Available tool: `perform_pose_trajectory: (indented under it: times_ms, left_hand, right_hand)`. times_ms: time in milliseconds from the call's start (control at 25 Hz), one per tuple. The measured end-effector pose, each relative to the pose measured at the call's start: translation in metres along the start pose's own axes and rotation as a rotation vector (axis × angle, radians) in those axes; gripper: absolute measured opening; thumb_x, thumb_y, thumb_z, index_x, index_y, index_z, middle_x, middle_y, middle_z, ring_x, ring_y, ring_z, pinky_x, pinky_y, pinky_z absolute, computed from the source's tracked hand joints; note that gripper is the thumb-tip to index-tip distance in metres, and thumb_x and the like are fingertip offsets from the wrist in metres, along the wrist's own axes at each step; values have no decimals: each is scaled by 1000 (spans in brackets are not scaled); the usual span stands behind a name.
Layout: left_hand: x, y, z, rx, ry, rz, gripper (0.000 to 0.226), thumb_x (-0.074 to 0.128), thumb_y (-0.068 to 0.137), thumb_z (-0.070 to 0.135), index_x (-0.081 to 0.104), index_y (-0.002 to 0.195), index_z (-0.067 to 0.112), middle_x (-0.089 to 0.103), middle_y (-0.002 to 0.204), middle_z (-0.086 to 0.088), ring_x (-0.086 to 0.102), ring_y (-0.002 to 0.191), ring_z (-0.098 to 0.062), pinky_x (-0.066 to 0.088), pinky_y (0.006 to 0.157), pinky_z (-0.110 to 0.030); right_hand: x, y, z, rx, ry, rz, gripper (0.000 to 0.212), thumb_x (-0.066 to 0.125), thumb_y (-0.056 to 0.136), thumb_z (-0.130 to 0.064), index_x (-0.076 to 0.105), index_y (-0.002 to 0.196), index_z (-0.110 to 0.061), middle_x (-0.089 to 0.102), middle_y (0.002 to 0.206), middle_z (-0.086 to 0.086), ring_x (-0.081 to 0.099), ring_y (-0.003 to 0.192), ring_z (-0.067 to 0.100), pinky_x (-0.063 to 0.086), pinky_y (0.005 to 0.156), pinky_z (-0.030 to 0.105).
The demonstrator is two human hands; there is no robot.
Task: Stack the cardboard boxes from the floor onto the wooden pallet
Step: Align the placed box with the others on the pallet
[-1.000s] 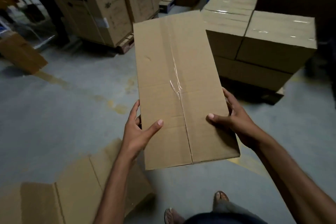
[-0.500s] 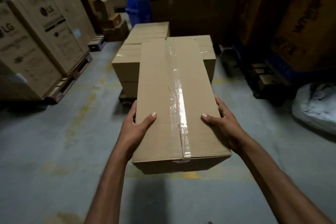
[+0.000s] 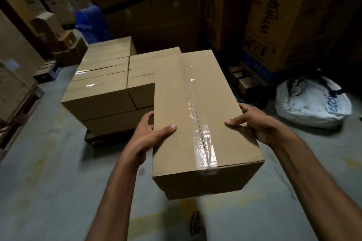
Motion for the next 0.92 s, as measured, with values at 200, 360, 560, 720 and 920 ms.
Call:
perform_pose_trajectory:
  times_ms: [200,360,560,720,920]
  left_hand:
    - [34,126,60,-17,85,-124,96,95,68,28,43,148,17,64,132,-8,67,107,-22,58,85,-37]
    - [76,207,107,18,135,-216,90,93,71,26,44,146,16,66,115,-1,68,98,-17,57,75,-30]
    - [136,291,145,105,145,-275,87,89,77,26,42,150,20,65,113,6,65,91,-6,52,63,-18]
    - [185,361,166,230,175,-238,95,90,76,29,38,156,31,59,142,4,63,122,-14,56,99,-30]
    - [239,431,198,200,7,-120,84,91,73,15,46,140,41,72,117,12,70,108,-6,56,95,-27]
  right_hand:
    - [-46,87,-42,104,43,72,41,70,82,13,68,119,-4,78,103,14,75,92,27,65,73,31]
    - [-85,132,-68,140,127,142,33,66,86,13,68,112,-7,79,89,11,77,73,23,61,56,27]
    - [-150,207,-94,70,168,252,56,71,78,18,64,126,-8,78,104,11,74,100,29,64,76,32]
    - [-202,280,-125,-40,0,310,82,78,75,12,50,144,-20,71,118,3,65,112,25,53,103,48]
    - [-256,367,-188,-157,-42,216,89,76,79,12,42,151,-29,63,122,-6,59,108,10,55,83,28]
Point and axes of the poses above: each hand's wrist, its own y-axis towards the middle knuckle, its own x-axis out of the palm, z = x × y, the point moved 5 cm from there along y, towards the middle knuckle
